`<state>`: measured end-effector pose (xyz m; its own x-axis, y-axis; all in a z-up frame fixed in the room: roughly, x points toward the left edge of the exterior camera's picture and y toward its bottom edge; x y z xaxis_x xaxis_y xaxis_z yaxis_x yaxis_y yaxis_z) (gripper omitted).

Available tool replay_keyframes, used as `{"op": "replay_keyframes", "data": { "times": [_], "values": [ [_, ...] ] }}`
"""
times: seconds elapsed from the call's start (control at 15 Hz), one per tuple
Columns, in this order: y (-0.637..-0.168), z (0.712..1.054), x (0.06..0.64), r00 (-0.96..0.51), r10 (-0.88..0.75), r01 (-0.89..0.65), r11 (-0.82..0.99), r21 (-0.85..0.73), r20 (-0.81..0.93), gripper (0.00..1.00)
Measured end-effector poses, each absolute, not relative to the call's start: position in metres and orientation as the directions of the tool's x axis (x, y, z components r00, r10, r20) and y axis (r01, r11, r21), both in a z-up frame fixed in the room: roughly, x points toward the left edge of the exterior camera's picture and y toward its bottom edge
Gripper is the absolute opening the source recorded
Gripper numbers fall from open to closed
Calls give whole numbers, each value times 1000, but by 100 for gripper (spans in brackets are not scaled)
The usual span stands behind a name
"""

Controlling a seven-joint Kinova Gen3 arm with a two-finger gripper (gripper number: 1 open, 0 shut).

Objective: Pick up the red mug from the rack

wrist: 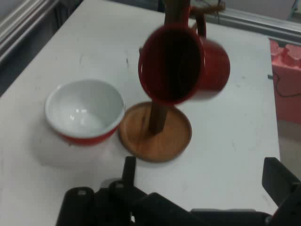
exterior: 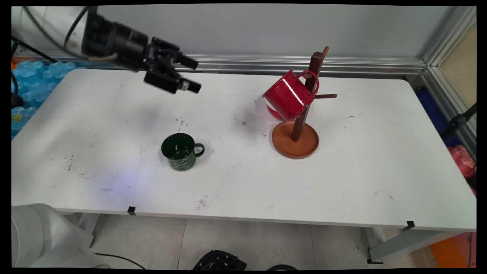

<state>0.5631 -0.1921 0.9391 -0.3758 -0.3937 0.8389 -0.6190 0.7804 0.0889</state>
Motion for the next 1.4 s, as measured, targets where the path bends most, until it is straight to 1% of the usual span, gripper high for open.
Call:
{"op": "replay_keyframes", "data": {
  "times": [0.2, 0.67, 0.93, 1.4],
  "values": [
    [-214, 953, 546, -376, -372, -594, 800, 87, 849, 100],
    [-261, 969, 512, -390, -309, -486, 869, 92, 868, 100],
    [-278, 967, 503, -417, -280, -415, 905, 93, 865, 100],
    [-322, 949, 487, -507, -189, -261, 964, 59, 841, 100]
  ]
}}
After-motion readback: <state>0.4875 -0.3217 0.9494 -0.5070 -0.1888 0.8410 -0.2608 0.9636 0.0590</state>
